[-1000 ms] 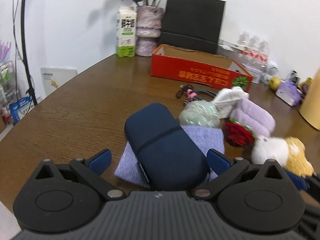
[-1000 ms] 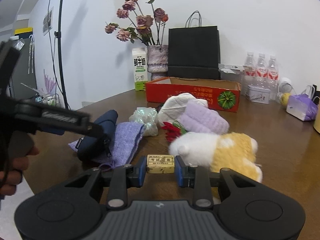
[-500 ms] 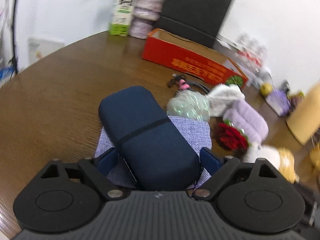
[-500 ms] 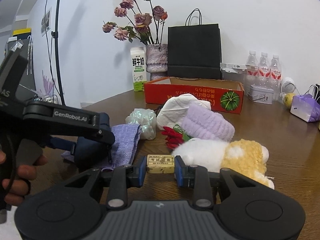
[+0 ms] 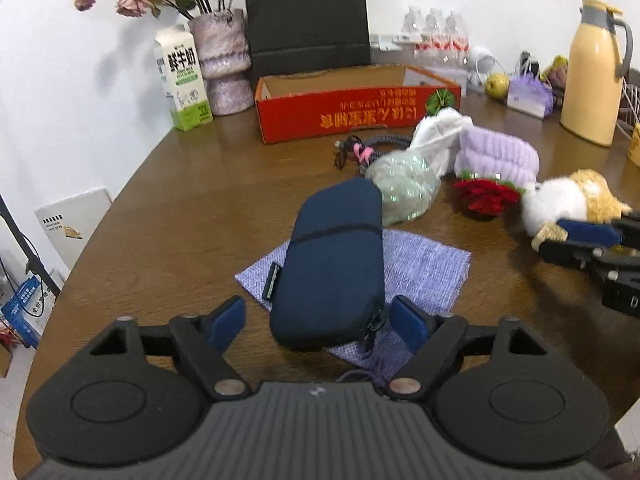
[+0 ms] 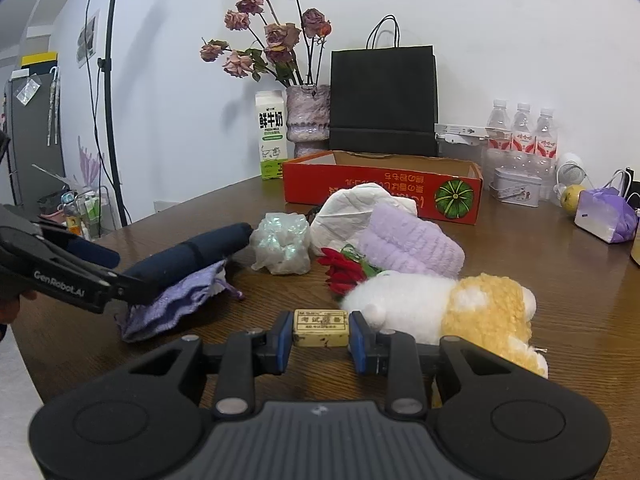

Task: Organize objects
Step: 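Grasp the navy glasses case with the left gripper while the right gripper holds the gold block, then carry both items into the red cardboard box and open both grippers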

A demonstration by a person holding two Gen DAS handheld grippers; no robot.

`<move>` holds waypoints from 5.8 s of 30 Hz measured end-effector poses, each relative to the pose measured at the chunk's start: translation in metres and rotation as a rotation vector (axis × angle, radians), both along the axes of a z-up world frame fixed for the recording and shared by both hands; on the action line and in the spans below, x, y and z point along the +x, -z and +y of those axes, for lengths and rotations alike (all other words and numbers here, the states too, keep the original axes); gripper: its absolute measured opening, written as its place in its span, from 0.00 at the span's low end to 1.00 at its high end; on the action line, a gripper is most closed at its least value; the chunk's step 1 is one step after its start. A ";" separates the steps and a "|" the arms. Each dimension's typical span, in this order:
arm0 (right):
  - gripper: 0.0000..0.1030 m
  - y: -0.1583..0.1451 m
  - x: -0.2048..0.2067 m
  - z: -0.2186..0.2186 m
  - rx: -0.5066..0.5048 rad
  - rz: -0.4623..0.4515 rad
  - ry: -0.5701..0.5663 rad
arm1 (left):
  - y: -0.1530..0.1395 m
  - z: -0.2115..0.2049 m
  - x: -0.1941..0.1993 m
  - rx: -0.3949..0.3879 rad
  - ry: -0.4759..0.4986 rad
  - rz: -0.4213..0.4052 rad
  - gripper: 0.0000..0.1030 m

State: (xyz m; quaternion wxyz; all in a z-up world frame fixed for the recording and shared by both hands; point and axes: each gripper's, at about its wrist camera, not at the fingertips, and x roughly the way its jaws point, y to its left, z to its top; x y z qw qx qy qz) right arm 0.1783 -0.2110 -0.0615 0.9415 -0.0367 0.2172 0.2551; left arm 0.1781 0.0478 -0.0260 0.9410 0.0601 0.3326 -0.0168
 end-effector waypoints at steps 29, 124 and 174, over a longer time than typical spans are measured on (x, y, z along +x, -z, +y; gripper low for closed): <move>0.28 0.001 -0.001 0.003 -0.017 0.006 0.027 | 0.018 0.024 0.054 -0.259 -0.021 0.073 0.71; 0.28 -0.107 0.310 0.068 -0.066 0.021 0.149 | -0.083 -0.050 0.293 -0.029 -0.092 -0.286 0.60; 0.91 -0.089 0.340 0.048 -0.048 0.111 0.235 | -0.079 -0.013 0.314 -0.060 -0.227 -0.166 1.00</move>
